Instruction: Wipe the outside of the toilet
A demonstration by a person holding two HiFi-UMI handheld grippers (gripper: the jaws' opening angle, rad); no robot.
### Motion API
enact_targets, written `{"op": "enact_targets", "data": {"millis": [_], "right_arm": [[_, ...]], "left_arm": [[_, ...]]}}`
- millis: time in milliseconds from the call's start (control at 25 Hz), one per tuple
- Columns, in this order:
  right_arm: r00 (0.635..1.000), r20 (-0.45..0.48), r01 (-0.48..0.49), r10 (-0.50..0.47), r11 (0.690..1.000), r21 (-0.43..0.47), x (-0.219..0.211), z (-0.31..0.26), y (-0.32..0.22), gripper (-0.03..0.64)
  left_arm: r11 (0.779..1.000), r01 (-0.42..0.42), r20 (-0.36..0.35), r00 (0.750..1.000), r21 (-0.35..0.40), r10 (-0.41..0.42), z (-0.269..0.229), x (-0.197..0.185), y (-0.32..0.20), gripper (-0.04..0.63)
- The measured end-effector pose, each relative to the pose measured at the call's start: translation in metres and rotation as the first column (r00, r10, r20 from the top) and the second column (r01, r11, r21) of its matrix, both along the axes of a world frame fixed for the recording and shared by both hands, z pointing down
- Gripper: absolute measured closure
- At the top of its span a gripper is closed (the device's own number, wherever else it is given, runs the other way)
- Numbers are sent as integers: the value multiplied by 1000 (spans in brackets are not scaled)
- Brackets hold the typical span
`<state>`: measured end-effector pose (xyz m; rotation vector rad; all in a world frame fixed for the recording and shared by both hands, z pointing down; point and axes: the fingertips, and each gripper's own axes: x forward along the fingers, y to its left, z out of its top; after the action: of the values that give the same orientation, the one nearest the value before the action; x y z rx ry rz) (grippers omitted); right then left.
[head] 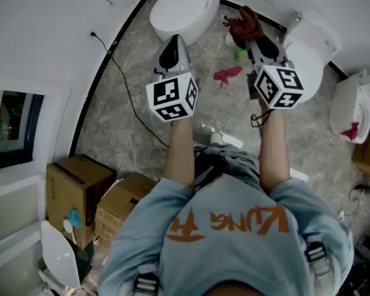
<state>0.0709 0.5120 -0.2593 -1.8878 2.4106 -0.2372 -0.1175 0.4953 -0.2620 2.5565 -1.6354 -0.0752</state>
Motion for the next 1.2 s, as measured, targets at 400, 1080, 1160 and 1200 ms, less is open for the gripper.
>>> {"op": "enact_targets", "data": {"millis": [400, 1080, 1160, 1200], "right_arm": [[1000, 16, -3, 2, 997, 71, 15, -12, 0, 549], [999, 40, -27, 25, 998, 50, 48, -21, -31, 546], [999, 43, -13, 11, 999, 49, 41, -23, -38, 546], [999, 43, -6, 4, 999, 50, 37, -24, -42, 546]], "left_arm": [[1000, 15, 9, 1000, 6, -15, -1, 11, 4, 601], [997, 49, 30, 998, 60, -51, -28, 14, -5, 601], [997, 54, 31, 998, 63, -57, -30, 7, -10, 601], [996, 59, 32, 998, 62, -61, -31, 4, -14, 601]]}}
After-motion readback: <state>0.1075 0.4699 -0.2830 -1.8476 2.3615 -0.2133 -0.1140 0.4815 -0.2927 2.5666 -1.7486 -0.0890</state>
